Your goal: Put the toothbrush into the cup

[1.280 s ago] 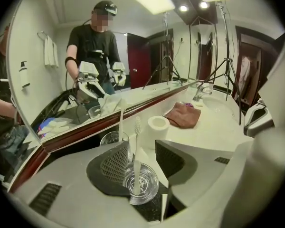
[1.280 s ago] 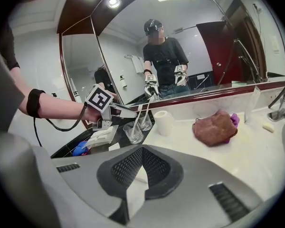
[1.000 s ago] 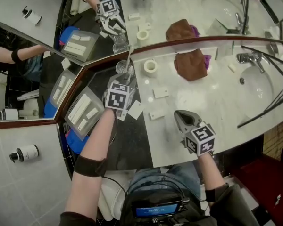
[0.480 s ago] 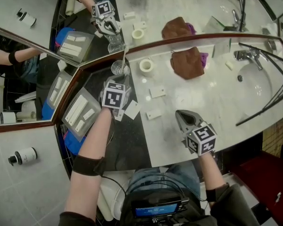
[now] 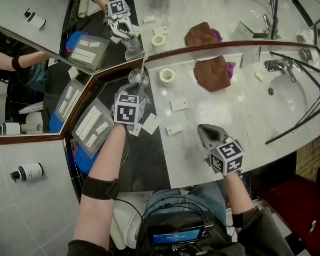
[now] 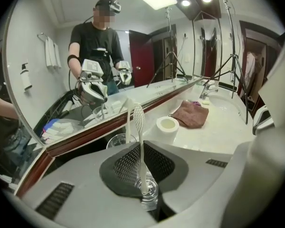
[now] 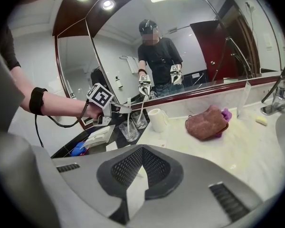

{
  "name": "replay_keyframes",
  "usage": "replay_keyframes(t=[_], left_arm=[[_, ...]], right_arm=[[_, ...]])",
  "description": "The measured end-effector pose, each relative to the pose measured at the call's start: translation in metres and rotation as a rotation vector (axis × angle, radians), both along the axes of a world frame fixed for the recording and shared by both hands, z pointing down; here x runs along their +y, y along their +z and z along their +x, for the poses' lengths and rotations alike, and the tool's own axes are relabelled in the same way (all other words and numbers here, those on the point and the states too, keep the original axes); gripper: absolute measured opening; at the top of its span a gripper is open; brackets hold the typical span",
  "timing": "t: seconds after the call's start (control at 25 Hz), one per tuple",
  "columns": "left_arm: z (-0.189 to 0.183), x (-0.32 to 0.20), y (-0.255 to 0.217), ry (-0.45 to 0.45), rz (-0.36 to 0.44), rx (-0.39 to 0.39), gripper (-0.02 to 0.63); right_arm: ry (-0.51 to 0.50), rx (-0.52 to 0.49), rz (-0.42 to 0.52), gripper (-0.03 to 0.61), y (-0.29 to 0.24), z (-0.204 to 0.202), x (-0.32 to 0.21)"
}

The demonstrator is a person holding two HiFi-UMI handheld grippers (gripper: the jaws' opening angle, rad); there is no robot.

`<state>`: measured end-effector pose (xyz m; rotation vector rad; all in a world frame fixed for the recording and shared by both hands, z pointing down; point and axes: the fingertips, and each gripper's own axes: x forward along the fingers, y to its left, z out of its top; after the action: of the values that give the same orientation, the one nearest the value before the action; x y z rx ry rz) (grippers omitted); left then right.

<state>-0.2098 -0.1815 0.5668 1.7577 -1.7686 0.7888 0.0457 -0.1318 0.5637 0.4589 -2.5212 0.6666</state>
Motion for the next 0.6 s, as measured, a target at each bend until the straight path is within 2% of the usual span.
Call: replay_keyframes(t=[0.32, 0.6], left_arm=[[-0.016, 0.014, -0.062, -0.080, 0.144, -0.057, 0.023], [-0.001, 0.055, -0.138, -0.157, 0.333, -0.026, 0.023]], right_arm=[[-0.045, -0.032, 0.047, 0.012, -0.035, -0.010, -0.001], [-0.104, -0.059, 0.097, 0.012, -0.068, -0.016, 0.005]])
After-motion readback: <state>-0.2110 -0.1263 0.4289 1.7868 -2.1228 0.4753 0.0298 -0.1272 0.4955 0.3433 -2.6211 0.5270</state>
